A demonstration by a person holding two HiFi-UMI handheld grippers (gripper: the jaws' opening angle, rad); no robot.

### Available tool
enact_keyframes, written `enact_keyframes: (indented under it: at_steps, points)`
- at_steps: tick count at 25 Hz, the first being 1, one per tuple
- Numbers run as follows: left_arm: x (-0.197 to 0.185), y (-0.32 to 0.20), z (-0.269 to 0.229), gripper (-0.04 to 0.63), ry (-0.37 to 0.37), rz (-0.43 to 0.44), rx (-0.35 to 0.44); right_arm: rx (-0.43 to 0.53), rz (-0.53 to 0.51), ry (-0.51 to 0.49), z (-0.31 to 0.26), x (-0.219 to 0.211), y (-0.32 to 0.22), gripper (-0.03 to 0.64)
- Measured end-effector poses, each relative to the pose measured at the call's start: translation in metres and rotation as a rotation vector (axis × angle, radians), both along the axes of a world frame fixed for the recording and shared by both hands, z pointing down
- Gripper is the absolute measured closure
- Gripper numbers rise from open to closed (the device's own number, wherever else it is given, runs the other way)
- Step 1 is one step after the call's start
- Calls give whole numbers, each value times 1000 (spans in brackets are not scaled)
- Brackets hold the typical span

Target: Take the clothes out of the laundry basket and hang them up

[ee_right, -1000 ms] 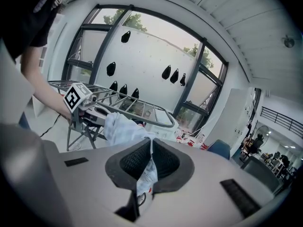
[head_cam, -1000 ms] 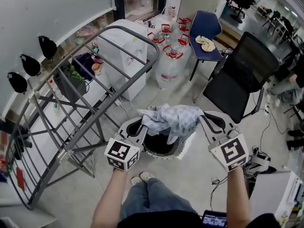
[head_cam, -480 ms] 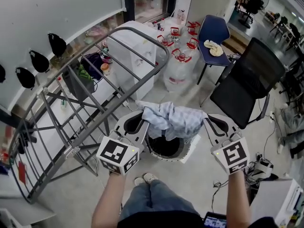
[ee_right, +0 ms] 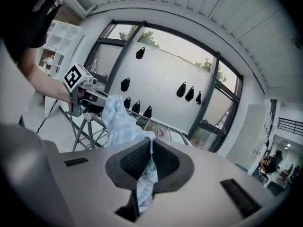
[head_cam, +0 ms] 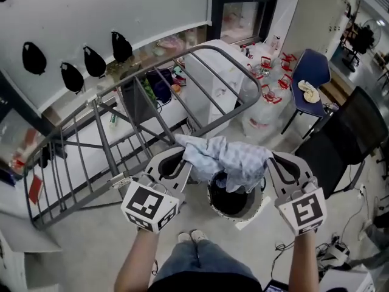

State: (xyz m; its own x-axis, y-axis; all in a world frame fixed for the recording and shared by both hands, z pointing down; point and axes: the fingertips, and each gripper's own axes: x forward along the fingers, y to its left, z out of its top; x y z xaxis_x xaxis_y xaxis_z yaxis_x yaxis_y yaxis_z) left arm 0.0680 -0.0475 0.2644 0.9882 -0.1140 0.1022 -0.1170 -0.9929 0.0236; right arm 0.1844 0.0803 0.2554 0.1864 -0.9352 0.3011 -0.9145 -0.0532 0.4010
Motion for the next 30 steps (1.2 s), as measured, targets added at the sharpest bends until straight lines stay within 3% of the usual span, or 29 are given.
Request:
enact_keyframes:
  at_steps: [7,18,23,30]
  points:
    - [-85,-42,-16,565,6,-217,33,51,-232,7,-20,-66,-71,603]
    - [-262,-81,-31,565,-37,-647,79,137,-680,-36,-42,-221,-177,603]
    - [-307,-86,-44,565,-59,-779,97,156,-822,-68,-54,-272,-209,603]
    - [-356,-107,-51,565,-76,-873,117,184,-927,-82,-66,-331,-247,603]
